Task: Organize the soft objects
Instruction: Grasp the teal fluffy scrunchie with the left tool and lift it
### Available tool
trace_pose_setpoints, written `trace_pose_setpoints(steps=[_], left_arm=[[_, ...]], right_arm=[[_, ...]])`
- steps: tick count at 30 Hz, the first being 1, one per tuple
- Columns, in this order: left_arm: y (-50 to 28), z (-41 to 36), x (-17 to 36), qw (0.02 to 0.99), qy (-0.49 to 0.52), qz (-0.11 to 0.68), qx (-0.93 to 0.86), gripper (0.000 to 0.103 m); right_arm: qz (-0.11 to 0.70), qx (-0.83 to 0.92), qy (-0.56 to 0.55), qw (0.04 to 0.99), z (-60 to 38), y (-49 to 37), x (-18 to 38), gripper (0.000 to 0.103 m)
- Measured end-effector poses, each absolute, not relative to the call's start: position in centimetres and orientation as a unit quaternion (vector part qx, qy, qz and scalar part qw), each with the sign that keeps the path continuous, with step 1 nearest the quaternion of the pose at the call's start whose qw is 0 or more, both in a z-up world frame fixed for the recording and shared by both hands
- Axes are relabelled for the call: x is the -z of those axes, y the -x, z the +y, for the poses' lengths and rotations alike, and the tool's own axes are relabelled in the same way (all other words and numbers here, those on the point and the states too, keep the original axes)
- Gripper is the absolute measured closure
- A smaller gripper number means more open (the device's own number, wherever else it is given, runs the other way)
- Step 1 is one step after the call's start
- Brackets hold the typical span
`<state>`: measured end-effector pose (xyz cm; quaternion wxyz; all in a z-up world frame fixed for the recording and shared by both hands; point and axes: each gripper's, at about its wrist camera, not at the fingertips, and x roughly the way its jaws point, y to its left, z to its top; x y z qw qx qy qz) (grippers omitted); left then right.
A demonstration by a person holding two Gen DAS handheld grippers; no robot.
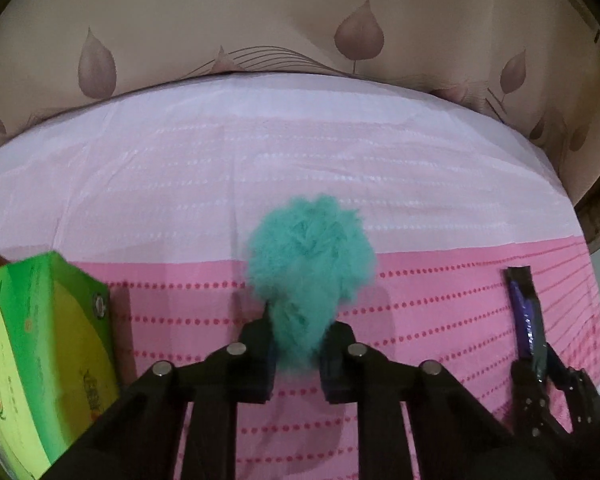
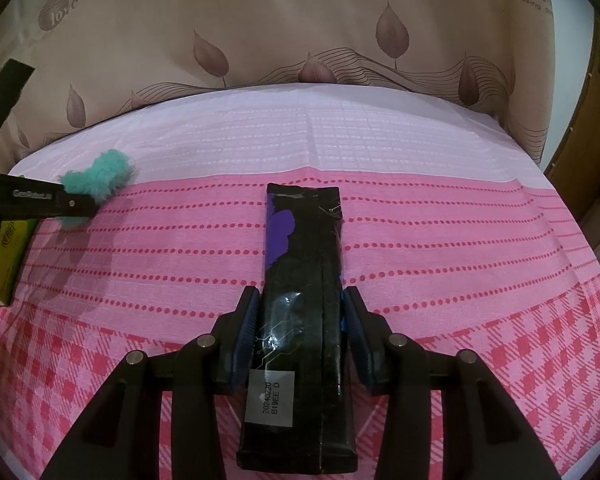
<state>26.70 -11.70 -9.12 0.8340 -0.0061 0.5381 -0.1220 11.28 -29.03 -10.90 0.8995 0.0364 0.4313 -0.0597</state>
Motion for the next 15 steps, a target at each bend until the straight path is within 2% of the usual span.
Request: trace_pose_setpoints(steps=[15], left_arm=[[-20.4,-13.2,6.1,0.855,-0.046,0.499,0.135,0.088]], right_arm=[[0.431,0.059,-0.037,0.899,-29.0,-11.3,10.9,0.062]])
